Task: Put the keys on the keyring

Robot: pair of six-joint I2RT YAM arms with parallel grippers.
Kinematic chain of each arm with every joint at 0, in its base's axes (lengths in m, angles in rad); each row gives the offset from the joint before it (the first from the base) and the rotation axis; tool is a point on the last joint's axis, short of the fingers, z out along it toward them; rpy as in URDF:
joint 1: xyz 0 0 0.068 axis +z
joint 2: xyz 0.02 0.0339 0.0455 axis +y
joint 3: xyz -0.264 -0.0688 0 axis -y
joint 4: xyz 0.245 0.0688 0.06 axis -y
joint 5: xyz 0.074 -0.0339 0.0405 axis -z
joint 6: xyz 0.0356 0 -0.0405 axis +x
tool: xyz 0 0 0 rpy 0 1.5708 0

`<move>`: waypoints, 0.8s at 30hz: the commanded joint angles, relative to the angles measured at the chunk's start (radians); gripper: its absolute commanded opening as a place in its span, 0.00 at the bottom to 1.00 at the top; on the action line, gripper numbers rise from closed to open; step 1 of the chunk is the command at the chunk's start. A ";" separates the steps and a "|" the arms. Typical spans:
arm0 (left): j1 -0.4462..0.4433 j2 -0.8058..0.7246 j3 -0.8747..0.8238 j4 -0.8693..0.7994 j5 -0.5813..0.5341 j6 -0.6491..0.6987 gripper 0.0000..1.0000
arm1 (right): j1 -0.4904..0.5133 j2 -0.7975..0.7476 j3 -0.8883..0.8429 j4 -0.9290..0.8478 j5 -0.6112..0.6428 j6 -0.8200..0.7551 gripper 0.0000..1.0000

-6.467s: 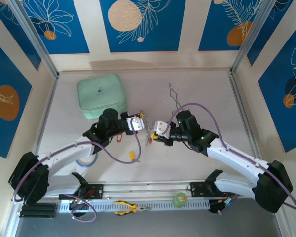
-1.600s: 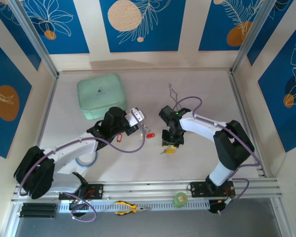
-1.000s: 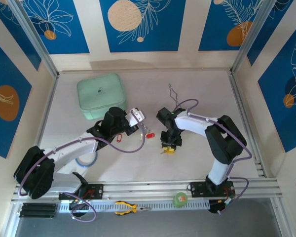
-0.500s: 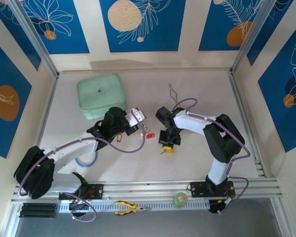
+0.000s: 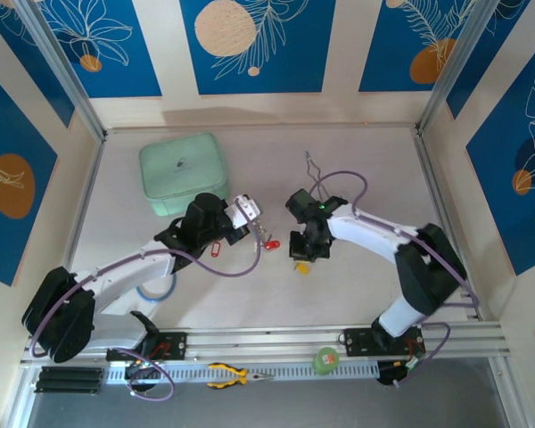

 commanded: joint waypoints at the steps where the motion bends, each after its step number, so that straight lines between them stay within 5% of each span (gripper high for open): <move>1: 0.006 -0.043 -0.026 -0.001 0.033 -0.026 0.00 | 0.018 -0.116 -0.061 0.107 -0.002 -0.140 0.00; 6: 0.007 -0.081 -0.074 0.005 0.088 -0.109 0.00 | 0.064 -0.370 -0.218 0.403 -0.012 -0.376 0.00; 13: 0.004 -0.130 -0.113 -0.022 0.222 -0.193 0.00 | 0.003 -0.552 -0.377 0.682 -0.282 -0.611 0.00; 17: -0.004 -0.146 -0.149 0.030 0.248 -0.169 0.00 | 0.007 -0.584 -0.420 0.762 -0.381 -0.656 0.00; 24: -0.012 -0.115 -0.129 -0.003 0.409 -0.192 0.00 | 0.063 -0.579 -0.414 0.738 -0.375 -0.717 0.00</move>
